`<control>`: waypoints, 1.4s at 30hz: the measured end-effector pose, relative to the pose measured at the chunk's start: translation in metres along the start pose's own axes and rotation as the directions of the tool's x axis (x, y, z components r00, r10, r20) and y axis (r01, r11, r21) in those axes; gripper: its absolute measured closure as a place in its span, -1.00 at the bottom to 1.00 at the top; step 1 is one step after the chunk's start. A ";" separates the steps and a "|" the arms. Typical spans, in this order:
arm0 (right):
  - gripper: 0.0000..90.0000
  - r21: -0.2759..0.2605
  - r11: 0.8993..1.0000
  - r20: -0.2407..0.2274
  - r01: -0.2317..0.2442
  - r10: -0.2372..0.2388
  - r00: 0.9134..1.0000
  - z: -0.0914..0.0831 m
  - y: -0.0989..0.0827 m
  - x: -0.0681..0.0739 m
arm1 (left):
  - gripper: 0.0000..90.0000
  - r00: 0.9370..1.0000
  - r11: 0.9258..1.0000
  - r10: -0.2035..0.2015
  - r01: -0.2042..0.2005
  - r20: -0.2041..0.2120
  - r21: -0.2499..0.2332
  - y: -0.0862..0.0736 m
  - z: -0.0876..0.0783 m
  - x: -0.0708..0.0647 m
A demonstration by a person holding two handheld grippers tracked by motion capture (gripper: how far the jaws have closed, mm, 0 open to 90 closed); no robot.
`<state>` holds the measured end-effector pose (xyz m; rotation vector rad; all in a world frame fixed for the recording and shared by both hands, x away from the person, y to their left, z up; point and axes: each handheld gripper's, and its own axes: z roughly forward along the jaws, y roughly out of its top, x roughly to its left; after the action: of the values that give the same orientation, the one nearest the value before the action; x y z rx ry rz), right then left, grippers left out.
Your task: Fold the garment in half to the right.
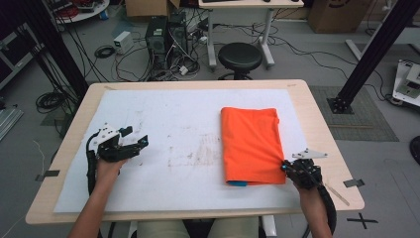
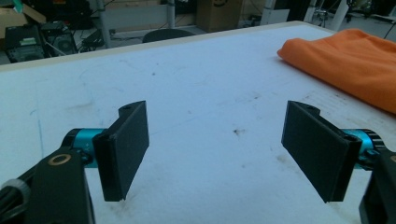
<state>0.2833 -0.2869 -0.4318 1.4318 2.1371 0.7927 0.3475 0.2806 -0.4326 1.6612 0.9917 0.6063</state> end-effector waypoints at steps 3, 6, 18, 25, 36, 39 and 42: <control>0.53 0.014 1.000 0.021 -0.004 0.004 1.000 0.007 -0.003 0.000 | -0.48 1.000 1.000 -0.009 0.009 -0.007 0.006 -0.003 -0.004 0.003; 0.27 -0.042 0.999 0.027 -0.022 0.023 0.999 0.000 0.000 -0.002 | -0.48 1.000 1.000 -0.011 0.011 -0.012 -0.004 -0.004 -0.007 0.004; 0.70 -0.065 0.997 0.011 0.031 -0.030 0.999 0.033 0.019 -0.001 | -0.48 1.000 1.000 -0.020 0.020 -0.015 -0.012 -0.004 -0.010 0.006; -0.07 -0.161 0.987 0.003 -0.001 0.001 1.000 0.023 0.026 -0.003 | -0.51 1.000 1.000 -0.022 0.022 -0.016 -0.016 -0.005 -0.011 0.006; -0.53 -0.302 0.952 -0.018 0.050 -0.058 0.998 0.012 0.047 0.008 | -0.51 1.000 0.999 -0.025 0.025 -0.009 -0.038 -0.004 -0.016 0.006; -0.53 -0.312 0.949 -0.024 0.051 -0.061 0.998 0.010 0.048 0.008 | -0.51 1.000 0.999 -0.026 0.026 -0.008 -0.041 -0.004 -0.017 0.006; -0.53 -0.316 0.948 -0.032 0.036 -0.048 0.998 0.008 0.047 0.008 | -0.51 1.000 0.999 -0.024 0.024 -0.002 -0.044 -0.004 -0.018 0.005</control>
<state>0.3173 -0.2640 -0.4069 1.2084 1.9523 1.0980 0.3349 0.2946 -0.4309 1.6079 0.9914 0.6104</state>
